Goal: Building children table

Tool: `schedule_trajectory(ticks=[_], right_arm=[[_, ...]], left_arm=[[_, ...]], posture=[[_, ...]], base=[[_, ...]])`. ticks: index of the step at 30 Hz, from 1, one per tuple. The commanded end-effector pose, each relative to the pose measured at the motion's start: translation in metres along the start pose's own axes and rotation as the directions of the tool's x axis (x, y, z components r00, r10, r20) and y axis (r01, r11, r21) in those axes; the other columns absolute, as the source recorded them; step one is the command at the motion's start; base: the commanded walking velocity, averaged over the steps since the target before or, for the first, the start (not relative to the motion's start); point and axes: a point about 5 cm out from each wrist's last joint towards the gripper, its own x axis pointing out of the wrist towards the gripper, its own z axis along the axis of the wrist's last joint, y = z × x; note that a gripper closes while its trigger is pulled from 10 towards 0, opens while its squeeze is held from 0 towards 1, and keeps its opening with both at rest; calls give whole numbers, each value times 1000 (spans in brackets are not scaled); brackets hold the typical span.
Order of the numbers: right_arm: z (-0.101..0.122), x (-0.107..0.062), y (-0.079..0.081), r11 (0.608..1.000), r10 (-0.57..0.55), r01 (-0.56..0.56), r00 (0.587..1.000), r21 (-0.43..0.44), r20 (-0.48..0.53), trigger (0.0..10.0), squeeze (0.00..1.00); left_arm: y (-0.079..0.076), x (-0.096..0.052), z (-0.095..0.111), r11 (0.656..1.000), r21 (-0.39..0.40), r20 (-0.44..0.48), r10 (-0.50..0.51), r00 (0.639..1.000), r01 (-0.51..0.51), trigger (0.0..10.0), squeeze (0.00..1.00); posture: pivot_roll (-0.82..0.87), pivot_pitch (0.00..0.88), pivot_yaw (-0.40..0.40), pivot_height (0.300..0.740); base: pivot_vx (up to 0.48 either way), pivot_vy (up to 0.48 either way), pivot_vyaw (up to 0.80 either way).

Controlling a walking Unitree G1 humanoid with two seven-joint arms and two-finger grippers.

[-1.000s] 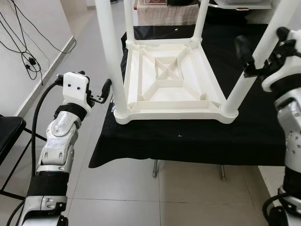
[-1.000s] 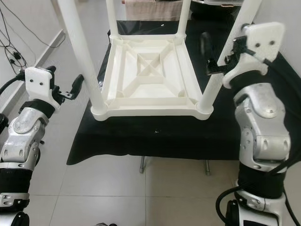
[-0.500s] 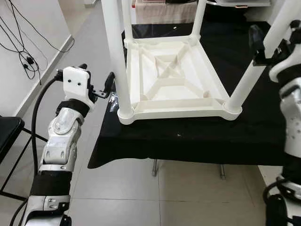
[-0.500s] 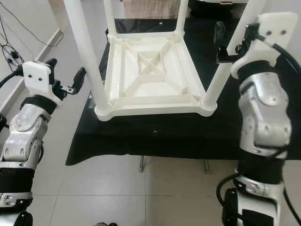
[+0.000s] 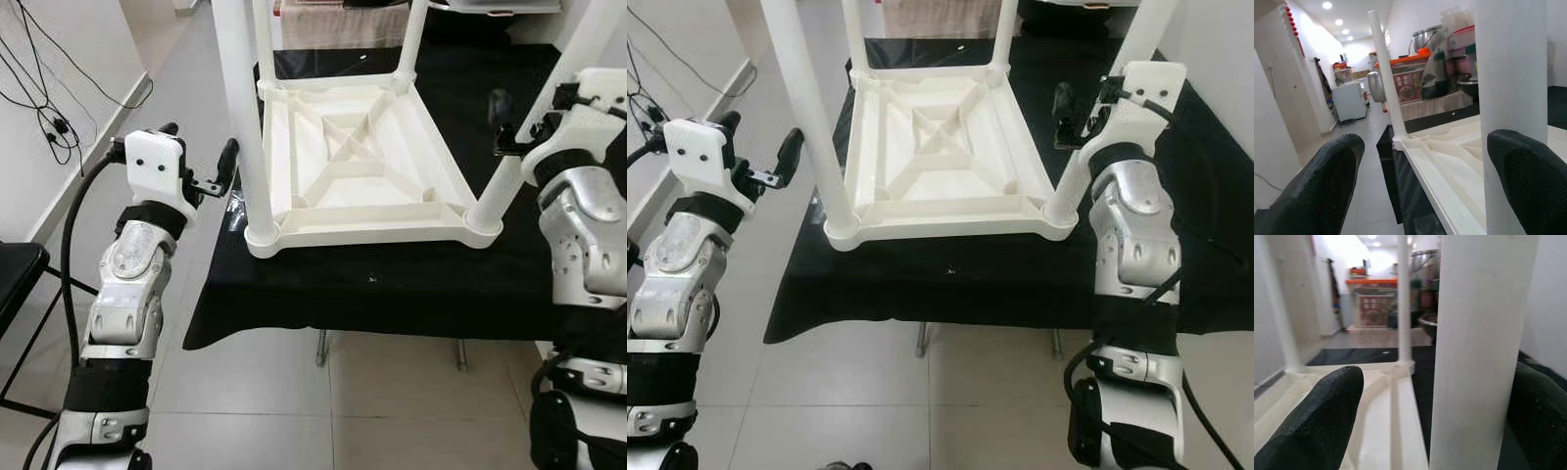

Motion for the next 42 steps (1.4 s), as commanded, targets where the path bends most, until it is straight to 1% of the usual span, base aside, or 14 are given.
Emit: schedule_trajectory(ticks=[1,3,4,5,13,23,24,25,32,33,34,35,38,42], right_arm=[[-4,-4,26,983,182,-182,983,27,-17,6902,0],[-4,-4,26,983,182,-182,983,27,-17,6902,0],[-3,-5,27,980,198,-198,980,22,-17,4549,0],[-3,-7,26,978,206,-206,978,31,-19,0,0],[-5,-12,14,984,178,-179,983,-7,-44,0,0],[3,-18,23,958,286,-287,957,-10,-55,157,0],[5,-18,26,953,303,-303,952,8,-46,10000,0],[7,-20,33,934,358,-358,933,13,-43,10000,1000],[19,-7,47,931,365,-365,931,10,9,10000,1000],[25,1,47,939,343,-343,939,8,28,10000,718],[29,6,47,945,327,-328,944,7,40,10000,718],[34,12,46,954,300,-300,952,6,55,10000,0],[50,26,37,976,215,-216,973,5,84,10000,0],[54,32,28,990,144,-143,987,-11,75,10000,0]], left_arm=[[-6,0,4,1000,-3,13,-21,1000,21,10000,0],[-6,0,4,1000,-3,13,-21,1000,21,10000,0],[-6,0,4,1000,-2,13,-21,1000,21,10000,0],[-6,0,5,1000,-2,13,-20,1000,20,10000,0],[-7,0,6,1000,-5,12,-17,1000,17,10000,0],[-6,1,7,1000,-5,14,-11,1000,11,10000,0],[-6,2,7,1000,-5,14,-9,1000,9,10000,0],[-6,2,7,1000,-5,13,-9,1000,9,10000,0],[-7,1,7,1000,-6,14,-9,1000,9,10000,0],[-7,1,7,1000,-6,15,-9,1000,9,10000,0],[-7,1,7,1000,-6,15,-9,1000,9,10000,0],[-8,0,8,1000,-6,17,-9,1000,9,10000,0],[-8,0,8,1000,-8,17,-8,1000,8,10000,0],[-10,-1,8,1000,-13,17,-9,1000,9,10000,0]], posture=[[-55,154,-11,740],[-55,154,-11,740],[-55,154,-11,740],[-58,155,-11,740],[-63,152,-11,740],[-64,150,-15,740],[-63,148,-17,740],[-61,147,-18,740],[-56,143,-22,740],[-53,143,-22,740],[-51,143,-25,740],[-50,143,-26,740],[-50,143,-26,740],[-51,142,-33,740]], base=[[0,0,0],[0,0,0],[0,0,0],[0,0,0],[0,0,0],[0,0,0],[0,0,0],[0,0,0],[0,0,0],[0,0,0],[0,0,0],[0,0,0],[0,0,0],[0,0,0]])
